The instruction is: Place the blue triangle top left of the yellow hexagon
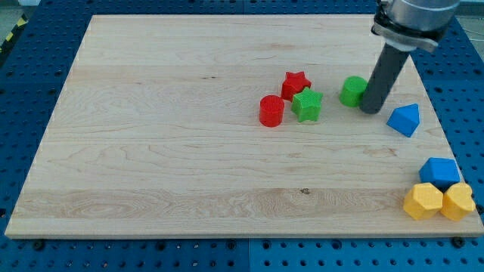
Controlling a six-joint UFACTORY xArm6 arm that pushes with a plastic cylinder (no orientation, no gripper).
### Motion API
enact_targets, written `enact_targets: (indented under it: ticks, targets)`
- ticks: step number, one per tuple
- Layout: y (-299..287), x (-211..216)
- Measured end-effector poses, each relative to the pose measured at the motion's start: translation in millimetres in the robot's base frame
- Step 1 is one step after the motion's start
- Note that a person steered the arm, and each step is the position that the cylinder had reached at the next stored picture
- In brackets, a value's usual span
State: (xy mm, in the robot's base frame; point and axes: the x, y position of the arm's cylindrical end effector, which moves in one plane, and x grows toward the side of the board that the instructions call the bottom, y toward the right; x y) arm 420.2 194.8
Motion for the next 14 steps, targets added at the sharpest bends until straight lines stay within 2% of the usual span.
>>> enact_targets:
  ticks: [2,5,6,7,8,9,10,11,14]
  targets:
    - [61.8,-12.4]
    - [96.2,-9.4]
    - [94.0,30.8]
    - [45.7,30.9]
    - [40.1,30.7]
    - [37.6,6.4]
    - [10.5,-3.5]
    - [10.0,27.9]
    - [-1.2,45.1]
